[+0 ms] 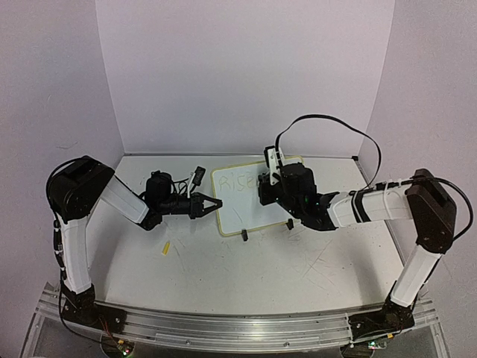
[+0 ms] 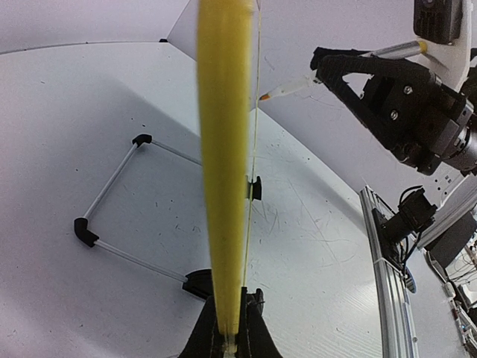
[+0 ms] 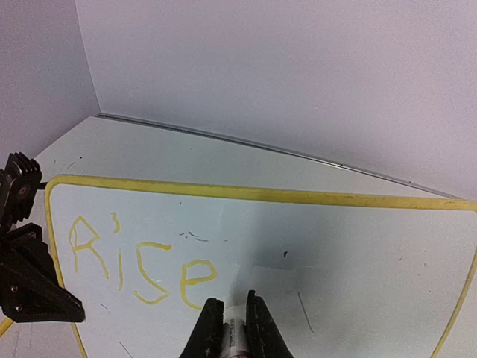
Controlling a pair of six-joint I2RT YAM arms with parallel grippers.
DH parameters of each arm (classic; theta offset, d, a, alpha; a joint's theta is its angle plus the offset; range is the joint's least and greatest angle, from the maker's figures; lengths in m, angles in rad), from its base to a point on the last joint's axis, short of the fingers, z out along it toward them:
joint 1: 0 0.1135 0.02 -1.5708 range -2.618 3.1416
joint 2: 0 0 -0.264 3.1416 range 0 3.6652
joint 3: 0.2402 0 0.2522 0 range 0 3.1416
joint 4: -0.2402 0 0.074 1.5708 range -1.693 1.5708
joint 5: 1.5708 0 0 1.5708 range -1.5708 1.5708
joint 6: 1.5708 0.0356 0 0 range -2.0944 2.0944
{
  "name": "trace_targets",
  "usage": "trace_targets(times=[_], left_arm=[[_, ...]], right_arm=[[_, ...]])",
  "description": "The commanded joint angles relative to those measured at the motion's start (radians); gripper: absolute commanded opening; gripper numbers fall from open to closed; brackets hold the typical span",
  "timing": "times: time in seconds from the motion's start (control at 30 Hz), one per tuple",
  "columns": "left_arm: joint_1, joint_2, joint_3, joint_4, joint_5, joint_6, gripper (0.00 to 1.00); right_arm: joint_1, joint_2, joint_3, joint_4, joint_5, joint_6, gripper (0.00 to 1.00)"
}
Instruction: Write a sentence on the whiteboard
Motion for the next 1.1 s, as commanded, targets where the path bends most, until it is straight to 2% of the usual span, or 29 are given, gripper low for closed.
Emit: trace_targets(times=[0.0, 0.17, 0.33, 0.7, 0.87, 1.07], left_arm=[[0.004, -0.01, 0.014, -0.084, -0.049, 0.046, 0.0], [0.003, -0.028, 0.008, -0.099, -0.058, 0.066, 0.0], [0.003, -0.038, 0.019, -0.173, -0.075, 0.108, 0.0], [0.002, -0.039, 0.043, -0.216, -0.111, 0.112, 0.0], [-0.01, -0.05, 0.04, -0.225, -0.158, 0.116, 0.0], [-0.013, -0.061, 0.031, -0.236, -0.188, 0.121, 0.0]], right_arm=[[-0.007, -0.148, -0.055, 0.134, -0.138, -0.034, 0.0], [-0.007, -0.223, -0.128, 0.159, -0.32, -0.033, 0.0], [-0.007, -0.229, -0.153, 0.123, -0.31, -0.027, 0.0], [-0.008, -0.249, -0.15, 0.038, -0.298, -0.121, 0.0], [-0.009, -0.238, -0.139, 0.023, -0.181, -0.105, 0.0], [-0.032, -0.199, -0.088, -0.057, -0.193, -0.092, 0.0]])
